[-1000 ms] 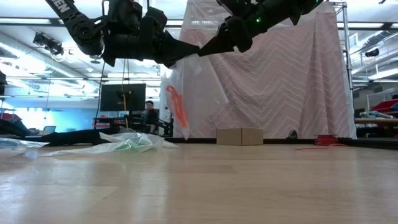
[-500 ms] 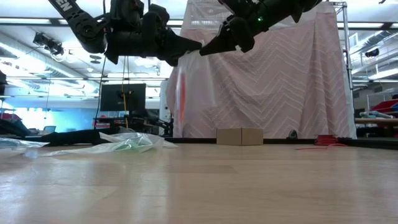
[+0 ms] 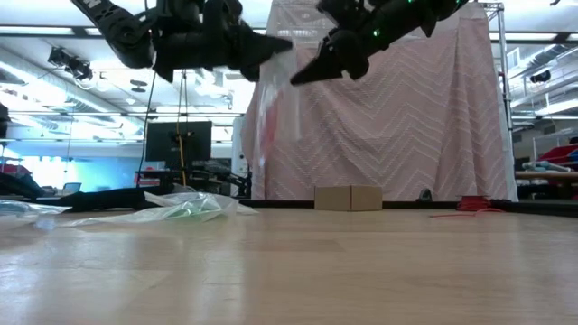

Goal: Sort rubber bands
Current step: Close the transparent zip bag

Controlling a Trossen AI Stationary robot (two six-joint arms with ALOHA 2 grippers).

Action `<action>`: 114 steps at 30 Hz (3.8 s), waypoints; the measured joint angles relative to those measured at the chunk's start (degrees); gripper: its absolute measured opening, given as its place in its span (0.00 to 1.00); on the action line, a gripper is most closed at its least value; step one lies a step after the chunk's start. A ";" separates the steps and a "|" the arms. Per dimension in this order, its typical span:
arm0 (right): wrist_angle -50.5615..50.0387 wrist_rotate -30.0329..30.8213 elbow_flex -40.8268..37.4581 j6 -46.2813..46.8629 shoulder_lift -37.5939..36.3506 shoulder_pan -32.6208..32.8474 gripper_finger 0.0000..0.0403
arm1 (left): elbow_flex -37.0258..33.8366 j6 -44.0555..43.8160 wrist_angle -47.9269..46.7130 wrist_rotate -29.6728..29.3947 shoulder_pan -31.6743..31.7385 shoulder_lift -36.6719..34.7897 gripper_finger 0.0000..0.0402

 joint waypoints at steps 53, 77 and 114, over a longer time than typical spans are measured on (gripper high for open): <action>-2.70 -0.50 -0.21 3.42 0.13 -1.82 0.05 | 2.00 -5.64 1.06 3.17 -0.04 -5.28 0.00; -14.45 6.33 -0.28 2.45 -19.62 -5.30 0.41 | -0.77 -15.74 15.96 0.88 10.92 -12.49 0.00; -15.59 4.50 -0.17 6.85 -17.16 -5.63 0.41 | -7.97 -18.31 45.06 -11.00 7.40 13.44 0.01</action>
